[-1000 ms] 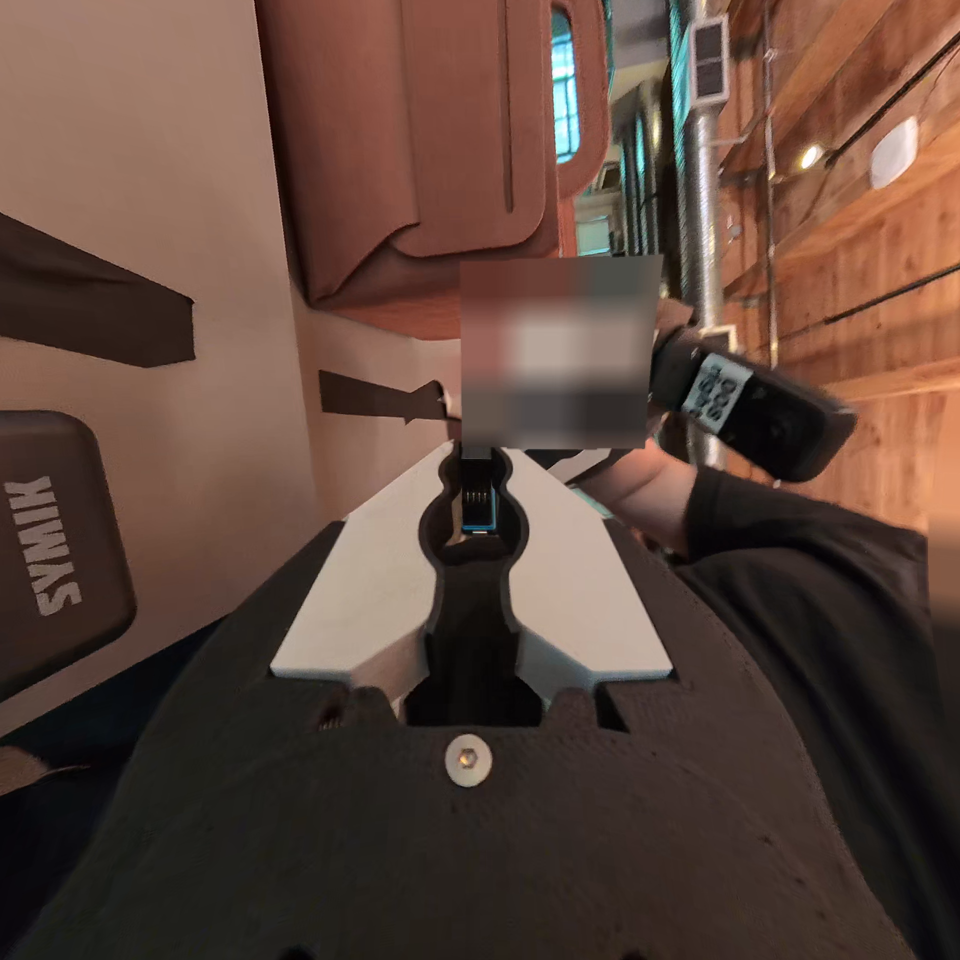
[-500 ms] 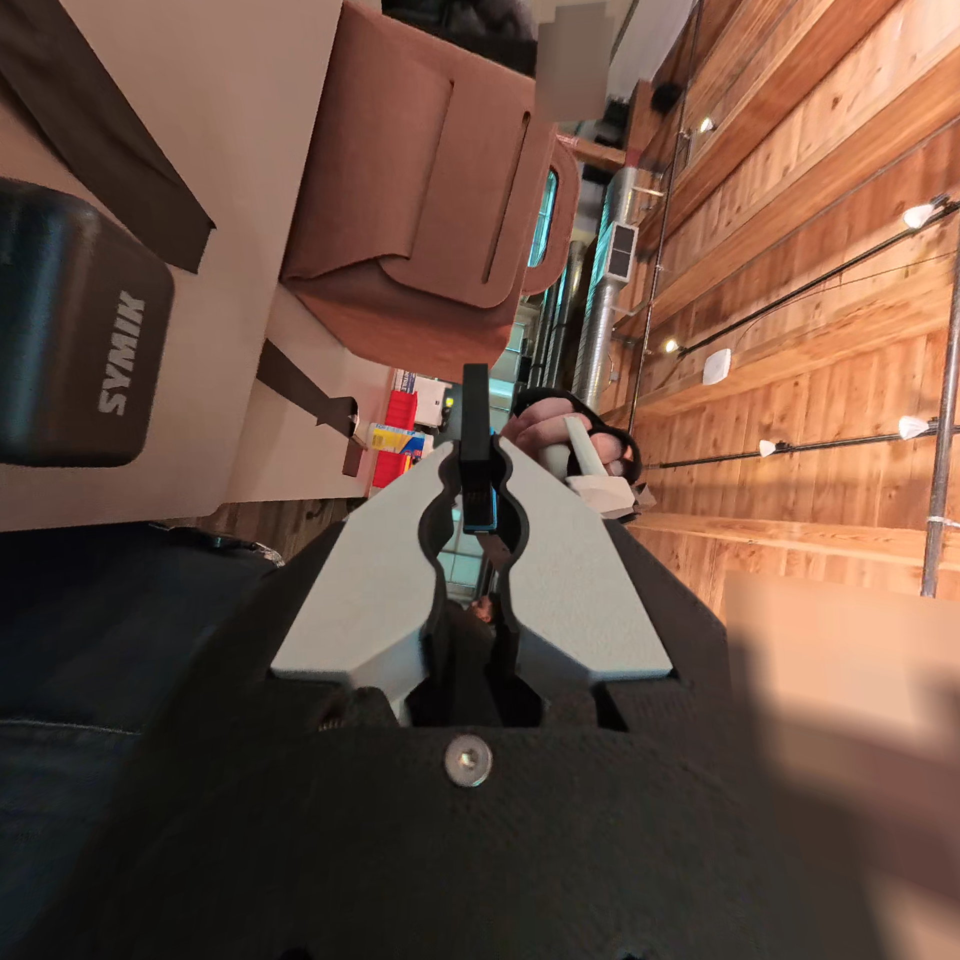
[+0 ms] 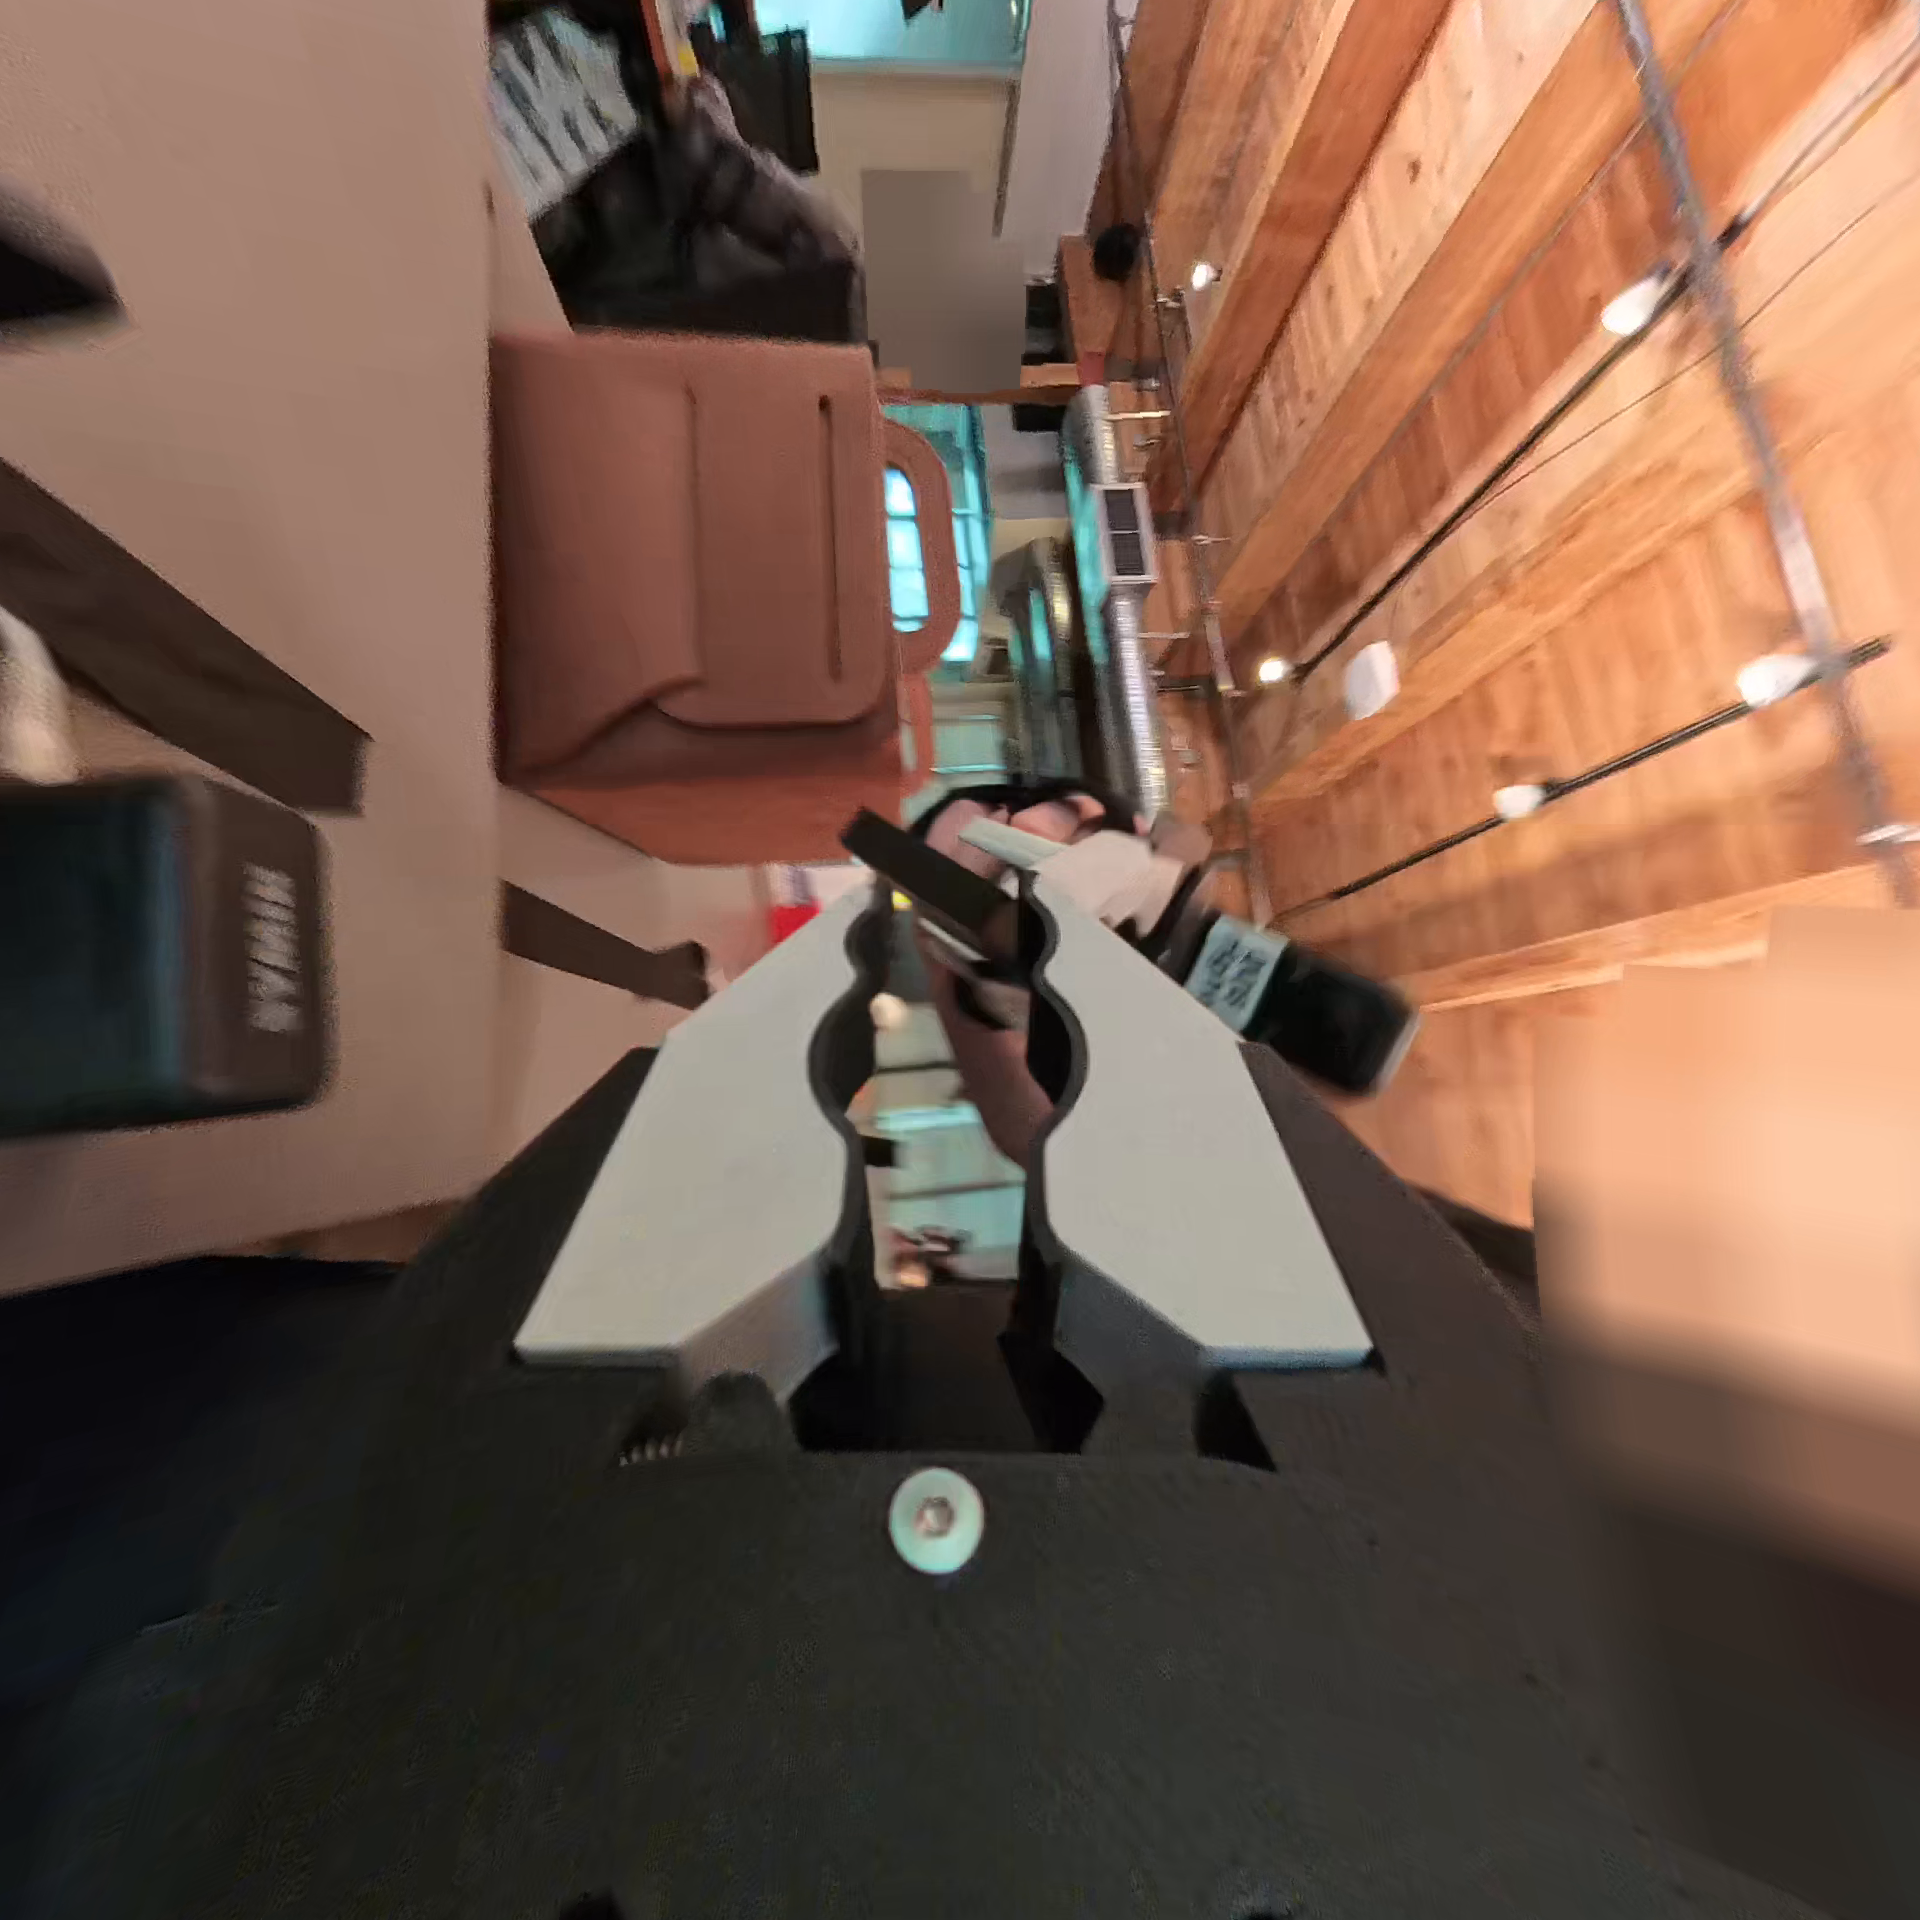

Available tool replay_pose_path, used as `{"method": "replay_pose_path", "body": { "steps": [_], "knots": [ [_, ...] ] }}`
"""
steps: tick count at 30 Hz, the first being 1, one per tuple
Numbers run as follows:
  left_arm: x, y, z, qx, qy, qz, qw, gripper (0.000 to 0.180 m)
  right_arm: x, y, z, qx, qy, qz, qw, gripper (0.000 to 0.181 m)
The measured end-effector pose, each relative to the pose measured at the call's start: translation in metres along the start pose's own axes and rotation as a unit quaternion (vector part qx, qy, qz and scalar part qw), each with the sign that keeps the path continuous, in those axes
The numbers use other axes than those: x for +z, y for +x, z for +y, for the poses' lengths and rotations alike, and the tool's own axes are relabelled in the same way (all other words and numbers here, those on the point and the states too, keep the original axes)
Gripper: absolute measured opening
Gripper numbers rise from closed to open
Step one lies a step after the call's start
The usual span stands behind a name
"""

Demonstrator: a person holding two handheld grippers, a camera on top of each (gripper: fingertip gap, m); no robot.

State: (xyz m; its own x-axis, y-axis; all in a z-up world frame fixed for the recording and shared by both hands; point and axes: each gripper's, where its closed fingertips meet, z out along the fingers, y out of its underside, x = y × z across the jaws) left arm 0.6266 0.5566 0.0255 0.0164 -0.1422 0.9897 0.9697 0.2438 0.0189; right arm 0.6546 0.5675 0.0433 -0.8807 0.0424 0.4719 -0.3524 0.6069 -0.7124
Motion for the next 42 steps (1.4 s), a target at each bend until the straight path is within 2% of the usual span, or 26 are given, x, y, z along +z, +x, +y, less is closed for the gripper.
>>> {"method": "replay_pose_path", "body": {
  "steps": [2, 4, 6, 8, 11, 14, 20, 34, 42],
  "knots": [
    [-0.020, 0.002, -0.010, 0.080, 0.017, -0.033, 0.996, 0.026, -0.006, 0.007, -0.012, 0.131, 0.059, -0.050, 0.988, 0.013],
    [-0.045, 0.004, -0.018, 0.141, 0.039, -0.056, 0.988, 0.025, -0.013, 0.012, -0.023, 0.230, 0.116, -0.106, 0.960, 0.013],
    [-0.072, 0.006, -0.022, 0.171, 0.061, -0.069, 0.981, 0.024, -0.015, 0.019, -0.024, 0.276, 0.142, -0.122, 0.943, 0.013],
    [-0.099, 0.005, -0.024, 0.177, 0.085, -0.080, 0.977, 0.023, -0.003, 0.021, -0.011, 0.295, 0.112, -0.130, 0.940, 0.013],
    [-0.138, 0.002, -0.025, 0.179, 0.119, -0.096, 0.972, 0.020, 0.036, 0.019, 0.034, 0.306, -0.013, -0.147, 0.941, 0.013],
    [-0.169, -0.006, -0.025, 0.179, 0.148, -0.122, 0.965, 0.018, 0.078, 0.012, 0.071, 0.311, -0.117, -0.199, 0.922, 0.013],
    [-0.200, -0.011, -0.020, 0.164, 0.185, -0.129, 0.960, 0.013, 0.121, -0.004, 0.101, 0.287, -0.223, -0.279, 0.889, 0.013],
    [-0.206, -0.017, -0.006, 0.149, 0.192, -0.128, 0.962, 0.011, 0.141, -0.006, 0.117, 0.250, -0.261, -0.313, 0.878, 0.013],
    [-0.192, -0.013, -0.007, 0.150, 0.177, -0.121, 0.965, 0.010, 0.149, -0.012, 0.129, 0.219, -0.270, -0.302, 0.888, 0.013]
  ]
}}
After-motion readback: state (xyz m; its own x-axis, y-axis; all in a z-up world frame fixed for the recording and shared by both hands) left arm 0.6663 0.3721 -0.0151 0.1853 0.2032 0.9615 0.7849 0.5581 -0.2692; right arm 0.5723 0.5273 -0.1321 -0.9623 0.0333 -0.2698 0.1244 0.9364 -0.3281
